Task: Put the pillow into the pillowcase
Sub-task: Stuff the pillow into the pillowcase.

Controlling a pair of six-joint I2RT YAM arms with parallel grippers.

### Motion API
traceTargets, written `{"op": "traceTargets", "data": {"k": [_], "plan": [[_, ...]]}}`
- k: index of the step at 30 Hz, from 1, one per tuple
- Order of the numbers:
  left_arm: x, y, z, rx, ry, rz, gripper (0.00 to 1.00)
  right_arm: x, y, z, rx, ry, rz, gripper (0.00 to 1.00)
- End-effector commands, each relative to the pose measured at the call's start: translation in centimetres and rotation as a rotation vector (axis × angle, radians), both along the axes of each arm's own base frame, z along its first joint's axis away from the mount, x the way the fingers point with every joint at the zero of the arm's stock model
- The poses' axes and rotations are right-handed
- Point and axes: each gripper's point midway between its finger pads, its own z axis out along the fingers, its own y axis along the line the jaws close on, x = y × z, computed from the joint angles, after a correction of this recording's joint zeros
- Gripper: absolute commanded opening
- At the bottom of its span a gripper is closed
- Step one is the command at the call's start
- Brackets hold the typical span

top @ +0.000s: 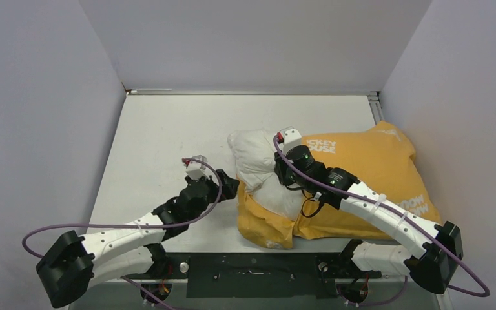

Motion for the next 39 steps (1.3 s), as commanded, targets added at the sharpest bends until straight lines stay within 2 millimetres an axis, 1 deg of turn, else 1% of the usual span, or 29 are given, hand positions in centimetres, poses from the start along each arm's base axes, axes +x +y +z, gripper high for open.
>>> {"op": "traceTargets", "data": {"k": [1, 2, 3, 4, 5, 7, 8, 10, 11, 12, 13, 14, 16, 18, 19, 20, 21, 22, 24, 25, 26, 29, 32, 34, 37, 39], "plan": [[2.3, -3.4, 5.5, -0.227, -0.075, -0.161, 0.96, -1.6, -2.3, -1.8, -0.072, 0.078, -0.022, 0.12], [2.9, -3.7, 5.8, -0.247, -0.085, -0.193, 0.96, -1.7, -2.3, -1.9, -0.070, 0.081, -0.022, 0.19], [3.4, -4.0, 6.8, -0.276, -0.108, -0.219, 0.96, -1.8, -2.3, -1.8, -0.062, 0.082, -0.025, 0.28], [4.1, -4.3, 6.7, -0.288, -0.104, -0.249, 0.96, -1.9, -2.3, -1.7, -0.054, 0.081, -0.024, 0.39], [4.7, -4.7, 7.3, -0.311, -0.117, -0.281, 0.96, -2.0, -2.4, -1.5, -0.047, 0.079, -0.027, 0.50], [5.5, -5.9, 8.2, -0.359, -0.145, -0.366, 0.96, -2.2, -2.9, -0.6, -0.020, 0.055, -0.049, 0.66], [5.8, -6.5, 8.4, -0.384, -0.157, -0.402, 0.96, -2.2, -3.2, -0.1, -0.007, 0.043, -0.062, 0.72], [6.6, -7.6, 8.8, -0.439, -0.180, -0.447, 0.96, -2.4, -3.8, 1.1, 0.026, 0.011, -0.088, 0.80], [7.1, -7.9, 8.8, -0.470, -0.184, -0.453, 0.98, -2.5, -4.1, 1.7, 0.042, -0.002, -0.101, 0.87], [7.6, -8.2, 9.0, -0.503, -0.203, -0.455, 0.96, -2.5, -4.4, 2.3, 0.055, -0.015, -0.117, 0.90], [8.0, -8.5, 8.8, -0.531, -0.214, -0.458, 0.84, -2.6, -4.8, 2.9, 0.068, -0.025, -0.133, 0.93], [8.3, -8.8, 9.3, -0.559, -0.247, -0.472, 0.71, -2.7, -5.2, 3.4, 0.078, -0.032, -0.149, 0.94], [8.9, -9.5, 9.4, -0.602, -0.273, -0.511, 0.42, -3.1, -6.0, 4.3, 0.099, -0.041, -0.188, 0.98], [9.5, -10.1, 9.6, -0.641, -0.279, -0.554, 0.18, -3.5, -7.1, 4.7, 0.112, -0.039, -0.238, 1.00], [9.7, -10.1, 9.6, -0.655, -0.283, -0.569, 0.07, -3.7, -7.9, 4.7, 0.112, -0.036, -0.270, 0.98], [10.1, -10.1, 9.6, -0.666, -0.287, -0.574, 0.00, -4.1, -8.8, 4.5, 0.108, -0.025, -0.316, 0.92], [10.4, -9.9, 9.6, -0.676, -0.290, -0.569, 0.00, -4.3, -9.8, 4.5, 0.112, -0.023, -0.371, 0.90], [10.6, -9.5, 9.5, -0.681, -0.294, -0.555, 0.00, -4.6, -10.9, 4.3, 0.106, -0.023, -0.425, 0.90], [11.0, -8.4, 9.5, -0.674, -0.309, -0.511, 0.00, -5.3, -12.3, 4.1, 0.127, -0.003, -0.510, 0.90], [11.3, -7.8, 9.1, -0.661, -0.307, -0.479, 0.00, -5.6, -12.7, 3.9, 0.132, 0.009, -0.531, 0.90], [11.4, -7.1, 9.4, -0.639, -0.331, -0.452, 0.00, -6.0, -13.0, 3.9, 0.149, 0.015, -0.548, 0.90], [11.8, -5.1, 9.3, -0.556, -0.354, -0.362, 0.00, -6.4, -13.3, 3.3, 0.173, 0.023, -0.569, 0.91], [12.4, -3.0, 8.8, -0.437, -0.331, -0.266, 0.00, -6.0, -12.9, 2.2, 0.155, 0.029, -0.563, 0.91], [12.4, -1.6, 8.5, -0.352, -0.309, -0.201, 0.00, -5.4, -12.1, 1.3, 0.133, 0.037, -0.537, 0.91], [12.0, 0.7, 9.6, -0.269, -0.330, -0.116, 0.00, -4.0, -10.0, -0.1, 0.120, 0.041, -0.469, 0.93], [11.2, 1.4, 10.6, -0.241, -0.347, -0.119, 0.00, -2.5, -8.3, -0.7, 0.135, 0.043, -0.421, 0.97]]}}
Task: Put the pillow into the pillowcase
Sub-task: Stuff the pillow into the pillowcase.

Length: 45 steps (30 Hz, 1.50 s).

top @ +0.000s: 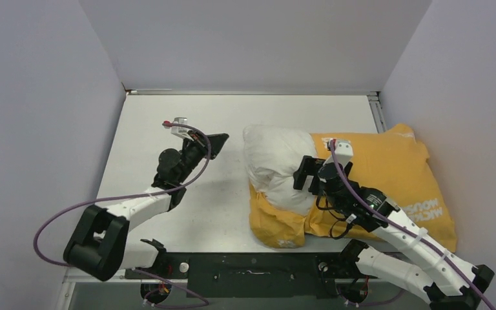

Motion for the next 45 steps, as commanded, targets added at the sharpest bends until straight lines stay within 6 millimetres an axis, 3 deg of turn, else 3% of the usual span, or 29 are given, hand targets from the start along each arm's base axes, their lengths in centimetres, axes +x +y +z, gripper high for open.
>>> {"op": "traceTargets", "data": {"k": [1, 2, 4, 7, 8, 12, 16, 19, 21, 26, 28, 31, 35, 39, 42, 45], "plan": [[-0.2, 3.5, 0.5, 0.138, -0.017, 0.140, 0.00, 3.2, 1.6, -2.9, -0.068, 0.015, 0.051, 0.99], [-0.7, 3.8, 0.8, 0.148, -0.019, 0.141, 0.00, 4.2, 2.5, -3.0, -0.047, 0.011, 0.084, 0.86], [-1.7, 4.5, 1.1, 0.174, -0.023, 0.153, 0.00, 6.2, 4.8, -3.3, 0.009, 0.017, 0.194, 0.49], [-3.0, 6.1, 1.2, 0.222, -0.018, 0.200, 0.00, 8.8, 8.5, -3.2, -0.005, 0.009, 0.347, 0.26], [-3.3, 6.7, 1.2, 0.245, -0.016, 0.218, 0.03, 9.3, 10.1, -3.3, -0.015, 0.011, 0.405, 0.23], [-4.0, 8.5, 0.4, 0.357, 0.015, 0.262, 0.46, 9.0, 17.5, -4.6, -0.087, 0.024, 0.652, 0.12], [-4.1, 10.0, -1.0, 0.436, 0.078, 0.307, 0.72, 4.7, 24.5, -5.0, -0.109, 0.017, 0.929, 0.05], [-3.9, 10.5, -1.6, 0.461, 0.115, 0.312, 0.82, 1.1, 26.3, -5.1, -0.161, -0.011, 1.056, 0.05], [-3.6, 10.6, -2.0, 0.469, 0.140, 0.300, 0.84, -0.1, 25.7, -4.4, -0.143, -0.024, 1.063, 0.08], [-3.0, 9.6, -4.4, 0.460, 0.282, 0.203, 0.87, -1.8, 21.3, 2.0, 0.004, -0.157, 0.930, 0.81], [-3.4, 9.0, -6.0, 0.472, 0.350, 0.155, 0.87, -2.1, 18.6, 4.2, 0.051, -0.184, 0.829, 0.96], [-3.7, 7.9, -7.0, 0.428, 0.369, 0.106, 0.84, -2.0, 14.1, 4.7, 0.071, -0.135, 0.633, 1.00], [-4.5, 6.4, -7.3, 0.374, 0.352, 0.062, 0.80, -2.2, 8.4, -0.1, 0.041, 0.061, 0.395, 1.00], [-6.4, 2.9, -6.4, 0.325, 0.320, -0.010, 0.78, -1.6, 4.3, -5.5, 0.027, 0.196, 0.251, 1.00], [-8.2, -0.3, -5.6, 0.302, 0.294, -0.076, 0.78, 1.3, 2.2, -7.5, 0.050, 0.235, 0.208, 1.00], [-10.3, -3.4, -4.9, 0.276, 0.263, -0.156, 0.78, 6.1, -0.4, -7.3, 0.110, 0.200, 0.162, 1.00]]}}
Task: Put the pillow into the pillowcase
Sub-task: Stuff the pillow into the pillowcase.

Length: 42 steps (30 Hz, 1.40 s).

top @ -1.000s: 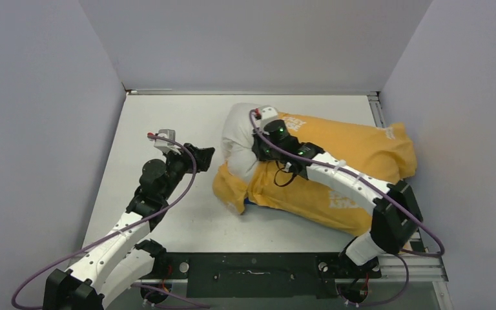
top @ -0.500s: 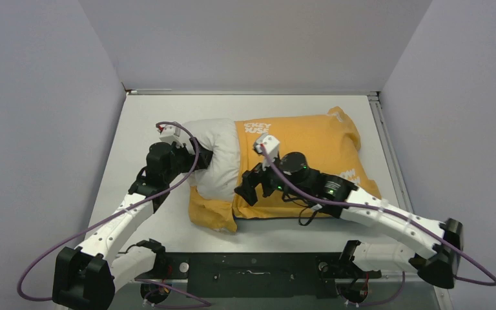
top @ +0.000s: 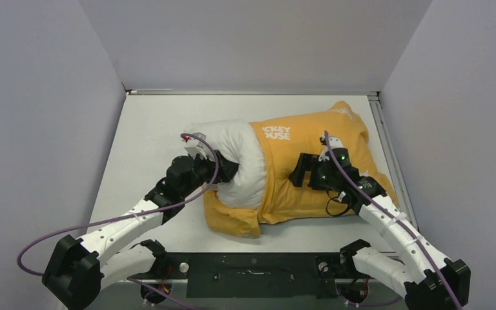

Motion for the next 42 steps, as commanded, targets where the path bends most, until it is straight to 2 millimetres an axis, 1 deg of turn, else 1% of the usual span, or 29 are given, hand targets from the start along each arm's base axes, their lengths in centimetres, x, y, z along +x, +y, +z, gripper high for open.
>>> {"op": "traceTargets", "data": {"k": [1, 3, 4, 5, 7, 9, 11, 12, 14, 16, 19, 21, 22, 25, 27, 29, 31, 33, 35, 36, 38, 40, 42], "plan": [[-4.2, -5.7, 0.8, -0.091, 0.009, -0.174, 0.78, 5.9, -3.9, -0.9, 0.044, -0.004, -0.081, 1.00], [-5.2, -7.4, 1.3, -0.101, -0.016, -0.212, 0.78, 9.1, -5.1, -0.3, 0.051, -0.021, -0.089, 1.00], [-5.5, -8.0, 1.5, -0.094, -0.026, -0.229, 0.78, 10.4, -5.3, 0.0, 0.049, -0.021, -0.075, 0.98], [-5.7, -8.5, 1.6, -0.078, -0.025, -0.239, 0.79, 11.9, -5.3, 1.2, 0.038, -0.039, -0.062, 0.95], [-5.1, -7.9, 1.4, -0.016, -0.020, -0.196, 0.81, 13.3, -5.4, 2.7, 0.010, -0.073, -0.043, 0.93], [-4.7, -6.4, 1.5, 0.051, -0.016, -0.138, 0.83, 13.4, -5.7, 4.4, -0.011, -0.110, -0.041, 0.91], [-4.5, -4.6, 1.9, 0.096, -0.014, -0.073, 0.86, 12.7, -5.7, 6.1, -0.016, -0.156, -0.032, 0.90], [-4.7, -3.4, 1.6, 0.129, 0.002, -0.045, 0.87, 12.1, -5.7, 6.8, -0.018, -0.176, -0.030, 0.90], [-5.3, -1.8, 1.7, 0.146, 0.020, -0.008, 0.89, 10.7, -5.1, 8.2, -0.025, -0.210, -0.011, 0.90], [-6.3, -0.4, 1.0, 0.151, 0.057, 0.016, 0.90, 9.1, -4.1, 9.8, -0.041, -0.251, 0.018, 0.90], [-7.8, 1.2, -0.7, 0.138, 0.142, 0.047, 0.91, 6.2, -2.0, 12.2, -0.065, -0.317, 0.088, 0.90], [-8.9, 2.1, -2.3, 0.134, 0.204, 0.058, 0.91, 4.4, -0.5, 13.1, -0.052, -0.343, 0.161, 0.90], [-9.5, 2.5, -3.4, 0.142, 0.239, 0.061, 0.91, 3.3, 0.7, 13.4, -0.039, -0.351, 0.216, 0.90], [-10.5, 3.4, -6.0, 0.168, 0.330, 0.073, 0.91, 0.3, 3.6, 13.1, 0.013, -0.352, 0.368, 0.92], [-10.7, 3.6, -7.4, 0.168, 0.379, 0.077, 0.91, -1.6, 5.4, 12.3, 0.056, -0.335, 0.465, 0.96], [-10.5, 3.4, -8.2, 0.139, 0.414, 0.064, 0.90, -3.5, 7.1, 11.2, 0.087, -0.314, 0.565, 0.98], [-9.5, 2.9, -8.4, 0.073, 0.411, 0.050, 0.90, -5.1, 8.5, 9.8, 0.100, -0.286, 0.654, 0.93], [-8.5, 1.9, -7.7, -0.017, 0.360, 0.004, 0.87, -6.4, 9.8, 8.6, 0.102, -0.254, 0.725, 0.88], [-7.2, 1.1, -6.1, -0.110, 0.274, -0.021, 0.85, -8.0, 11.3, 7.5, 0.104, -0.232, 0.798, 0.86], [-6.5, 1.1, -5.7, -0.133, 0.240, -0.017, 0.84, -8.4, 12.0, 7.0, 0.098, -0.226, 0.820, 0.86], [-5.2, 0.9, -4.5, -0.158, 0.176, -0.011, 0.81, -8.9, 13.1, 5.8, 0.058, -0.209, 0.839, 0.88], [-3.9, 0.6, -3.0, -0.183, 0.115, -0.004, 0.74, -9.4, 14.4, 4.5, 0.018, -0.191, 0.861, 0.88], [-3.2, 0.0, -1.5, -0.229, 0.058, -0.018, 0.68, -9.6, 15.4, 3.4, -0.020, -0.184, 0.872, 0.89]]}}
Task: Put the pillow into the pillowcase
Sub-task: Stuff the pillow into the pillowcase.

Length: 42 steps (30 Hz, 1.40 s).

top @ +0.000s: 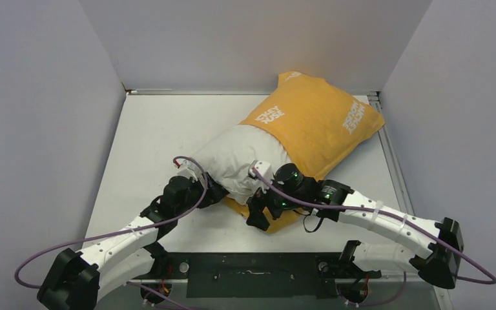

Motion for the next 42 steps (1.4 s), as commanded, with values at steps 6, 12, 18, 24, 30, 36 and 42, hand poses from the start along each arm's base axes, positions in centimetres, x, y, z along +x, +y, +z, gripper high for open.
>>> {"op": "traceTargets", "data": {"k": [6, 12, 18, 24, 30, 36, 42], "plan": [[4.9, -3.4, 10.7, -0.258, -0.382, -0.031, 0.40, 3.0, 2.9, -3.4, -0.131, -0.119, -0.100, 0.88], [5.5, -3.0, 12.3, -0.265, -0.425, 0.002, 0.20, 6.0, 0.9, -4.6, -0.241, -0.176, -0.271, 0.93], [5.6, -3.7, 12.9, -0.281, -0.439, -0.032, 0.17, 7.5, 0.2, -6.6, -0.343, -0.192, -0.326, 0.95], [6.3, -4.1, 14.1, -0.293, -0.461, -0.033, 0.12, 4.4, 0.9, -12.2, -0.406, -0.018, -0.174, 0.79], [7.7, -4.8, 15.3, -0.283, -0.478, -0.041, 0.09, -0.3, 3.0, -13.9, -0.278, 0.184, -0.012, 0.45], [9.7, -4.9, 13.8, -0.219, -0.437, -0.004, 0.05, -3.5, 6.6, -8.8, 0.003, 0.274, 0.176, 0.13], [12.0, -5.3, 9.8, -0.125, -0.350, 0.033, 0.04, -5.5, 8.5, -0.1, 0.258, 0.234, 0.347, 0.05]]}}
